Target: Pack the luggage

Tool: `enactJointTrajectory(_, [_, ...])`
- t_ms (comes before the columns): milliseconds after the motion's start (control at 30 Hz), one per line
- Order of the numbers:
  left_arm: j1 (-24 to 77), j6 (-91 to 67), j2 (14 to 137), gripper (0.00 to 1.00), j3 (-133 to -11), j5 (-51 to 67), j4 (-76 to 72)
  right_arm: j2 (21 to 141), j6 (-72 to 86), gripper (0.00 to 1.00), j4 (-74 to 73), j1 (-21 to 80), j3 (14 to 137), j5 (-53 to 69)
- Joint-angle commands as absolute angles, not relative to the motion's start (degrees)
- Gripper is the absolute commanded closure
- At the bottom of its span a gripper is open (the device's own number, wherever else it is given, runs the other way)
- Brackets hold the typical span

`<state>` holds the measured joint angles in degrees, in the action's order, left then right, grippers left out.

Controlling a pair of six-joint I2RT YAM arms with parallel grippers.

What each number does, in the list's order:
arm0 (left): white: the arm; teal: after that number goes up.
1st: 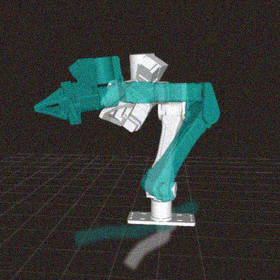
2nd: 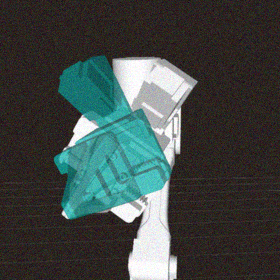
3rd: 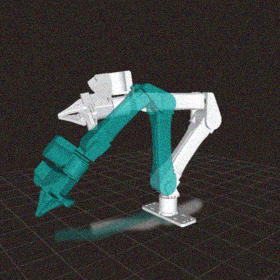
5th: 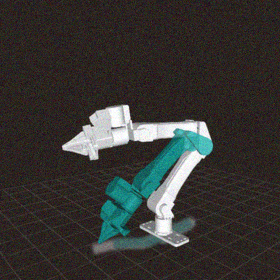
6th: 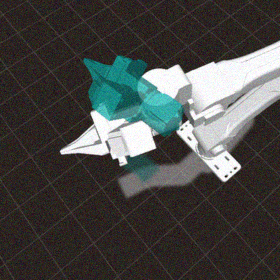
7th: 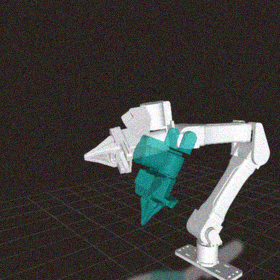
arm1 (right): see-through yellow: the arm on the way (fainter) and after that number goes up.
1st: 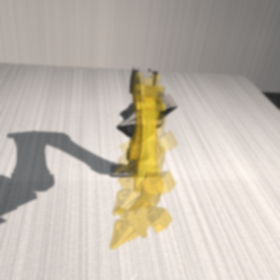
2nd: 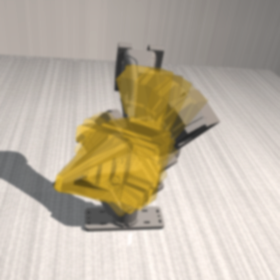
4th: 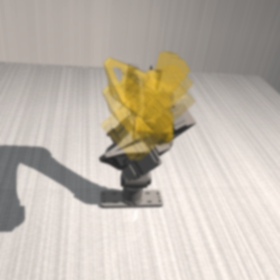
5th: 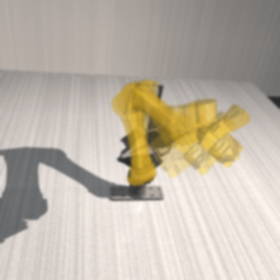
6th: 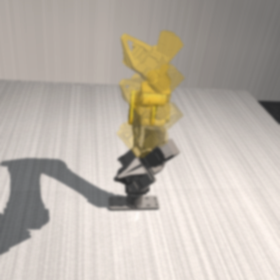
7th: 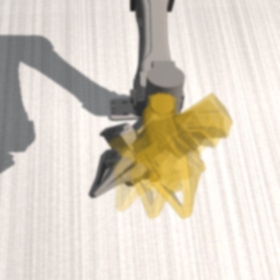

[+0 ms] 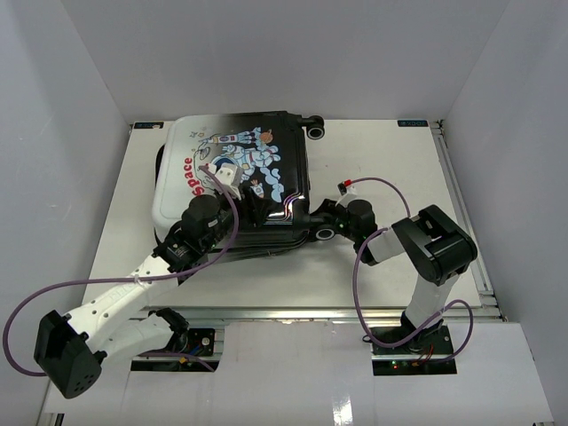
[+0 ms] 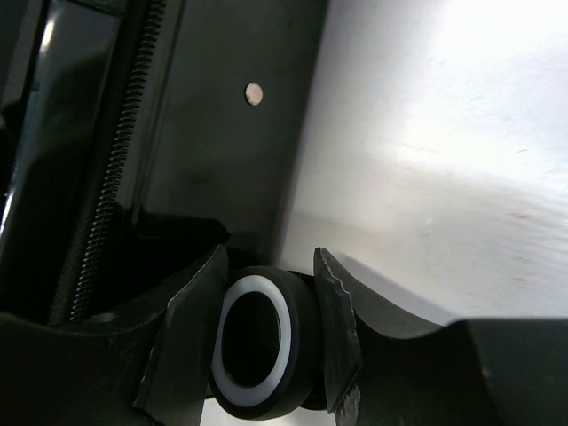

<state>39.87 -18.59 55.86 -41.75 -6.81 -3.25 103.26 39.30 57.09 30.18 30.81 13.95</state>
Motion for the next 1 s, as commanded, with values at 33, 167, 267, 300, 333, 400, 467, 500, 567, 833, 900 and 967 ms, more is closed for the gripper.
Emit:
enactJointTrajectory(33, [39.8, -25.2, 47.3, 0.71, -37.8, -23.6, 5.0, 104.6, 37.7, 0.51, 49.2, 34.3, 32.7, 18.4])
enactJointTrajectory(167, [39.8, -30.3, 36.3, 0.92, -40.0, -43.5, 12.4, 105.4, 37.4, 0.51, 48.3, 34.4, 34.9, 18.3])
enactJointTrajectory(267, [39.8, -40.6, 29.2, 0.94, -39.4, -50.3, 15.6, 107.3, 37.9, 0.51, 49.0, 34.2, 35.8, 18.9])
enactJointTrajectory(300, [39.8, -41.8, 26.9, 0.99, -38.5, -50.5, 16.1, 107.8, 38.0, 0.51, 49.0, 34.2, 36.4, 19.3])
enactJointTrajectory(333, [39.8, -42.9, 26.1, 1.00, -38.9, -50.9, 19.6, 108.3, 38.0, 0.51, 49.1, 34.1, 36.8, 19.8])
enactJointTrajectory(400, [39.8, -47.2, 26.0, 1.00, -40.7, -52.3, 28.7, 109.4, 38.0, 0.51, 49.0, 33.9, 38.0, 20.7])
enactJointTrajectory(467, [39.8, -53.2, 27.8, 1.00, -44.1, -52.8, 39.6, 110.2, 38.0, 0.51, 48.3, 33.6, 39.3, 21.4])
enactJointTrajectory(500, [39.8, -56.2, 29.6, 1.00, -45.0, -51.5, 42.9, 110.3, 37.9, 0.51, 48.1, 33.4, 39.6, 21.5])
enactJointTrajectory(567, [39.8, -61.0, 32.0, 1.00, -44.7, -44.0, 45.9, 110.2, 37.7, 0.51, 48.2, 33.2, 39.7, 21.3])
enactJointTrajectory(833, [39.8, -65.8, 44.9, 1.00, -34.9, -34.5, 33.3, 107.1, 36.5, 0.51, 46.4, 33.0, 38.9, 20.0])
enactJointTrajectory(900, [39.8, -66.8, 47.0, 1.00, -34.5, -37.4, 32.4, 106.3, 36.0, 0.51, 45.6, 33.0, 38.6, 18.7])
enactJointTrajectory(967, [39.9, -67.4, 47.6, 1.00, -34.1, -39.6, 31.5, 106.2, 35.8, 0.51, 45.4, 33.0, 38.6, 18.2])
